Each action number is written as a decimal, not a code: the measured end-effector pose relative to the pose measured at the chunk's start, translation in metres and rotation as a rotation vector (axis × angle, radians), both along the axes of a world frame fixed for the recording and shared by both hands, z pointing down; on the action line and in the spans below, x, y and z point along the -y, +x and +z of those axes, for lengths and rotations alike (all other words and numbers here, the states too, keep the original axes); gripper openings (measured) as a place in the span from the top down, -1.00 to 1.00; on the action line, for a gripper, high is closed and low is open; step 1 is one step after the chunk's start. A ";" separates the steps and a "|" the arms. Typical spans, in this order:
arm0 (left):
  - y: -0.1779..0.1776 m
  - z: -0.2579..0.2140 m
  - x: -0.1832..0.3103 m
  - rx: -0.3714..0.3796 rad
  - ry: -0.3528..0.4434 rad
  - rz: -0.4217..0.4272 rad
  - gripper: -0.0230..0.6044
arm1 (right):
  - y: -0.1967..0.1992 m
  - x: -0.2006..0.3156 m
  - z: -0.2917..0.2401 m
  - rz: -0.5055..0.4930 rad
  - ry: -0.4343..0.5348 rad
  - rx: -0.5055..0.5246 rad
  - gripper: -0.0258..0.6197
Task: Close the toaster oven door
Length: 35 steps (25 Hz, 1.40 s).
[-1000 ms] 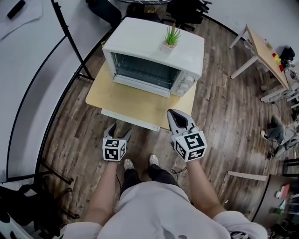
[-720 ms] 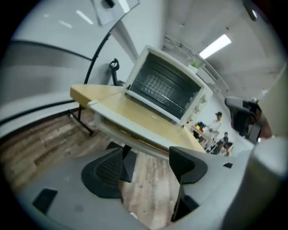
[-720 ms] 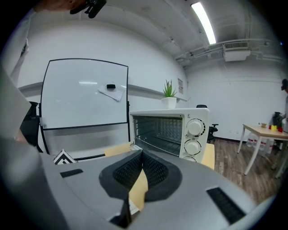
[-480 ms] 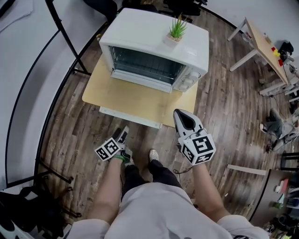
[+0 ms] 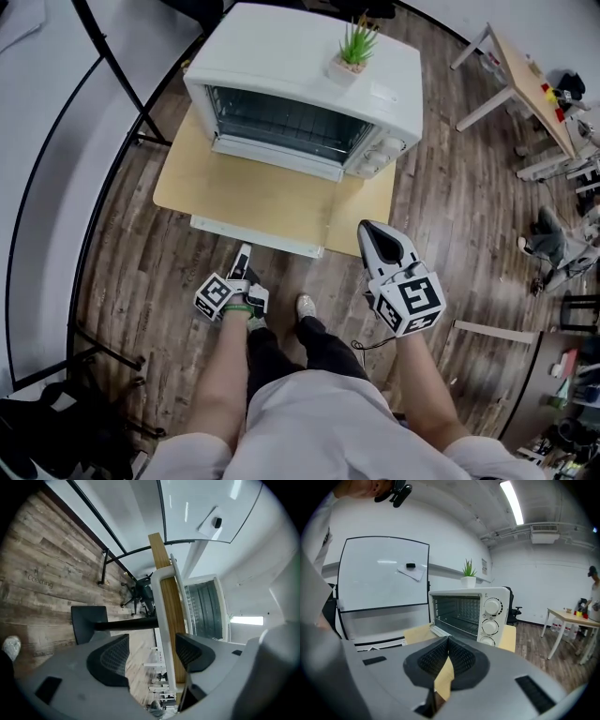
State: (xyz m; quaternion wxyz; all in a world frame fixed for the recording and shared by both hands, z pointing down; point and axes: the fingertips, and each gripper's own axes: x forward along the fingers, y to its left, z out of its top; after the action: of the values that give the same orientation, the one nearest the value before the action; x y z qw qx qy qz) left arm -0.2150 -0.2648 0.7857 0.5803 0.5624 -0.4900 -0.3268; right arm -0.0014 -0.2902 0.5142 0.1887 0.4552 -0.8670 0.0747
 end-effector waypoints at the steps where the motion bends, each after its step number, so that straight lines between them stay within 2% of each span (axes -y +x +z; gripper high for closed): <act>1: 0.000 0.001 0.002 -0.013 0.003 -0.012 -0.07 | 0.001 0.000 0.001 0.002 -0.002 -0.003 0.92; 6: 0.002 0.003 0.014 -0.060 0.024 -0.042 -0.01 | 0.008 0.002 0.004 0.009 -0.009 -0.017 0.92; 9: 0.000 -0.002 0.023 -0.074 0.055 -0.064 0.21 | 0.014 0.002 0.005 0.015 -0.012 -0.026 0.92; 13: 0.003 -0.011 0.028 -0.114 0.110 -0.072 0.37 | 0.022 0.001 0.005 0.032 -0.013 -0.029 0.92; 16: 0.005 -0.020 0.030 -0.140 0.144 -0.070 0.70 | 0.021 0.002 0.001 0.030 -0.007 -0.025 0.92; 25: 0.003 -0.033 0.023 -0.126 0.073 -0.053 0.72 | 0.005 0.002 -0.014 0.006 0.030 0.024 0.92; 35: 0.000 -0.085 0.021 -0.150 0.137 -0.057 0.73 | -0.015 0.007 -0.040 -0.025 0.082 0.096 0.92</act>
State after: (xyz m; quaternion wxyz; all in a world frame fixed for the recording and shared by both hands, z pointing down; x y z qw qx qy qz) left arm -0.2149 -0.2854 0.7007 0.5659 0.5606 -0.4374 -0.4173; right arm -0.0163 -0.2970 0.4739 0.1288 0.4476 -0.8830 0.0585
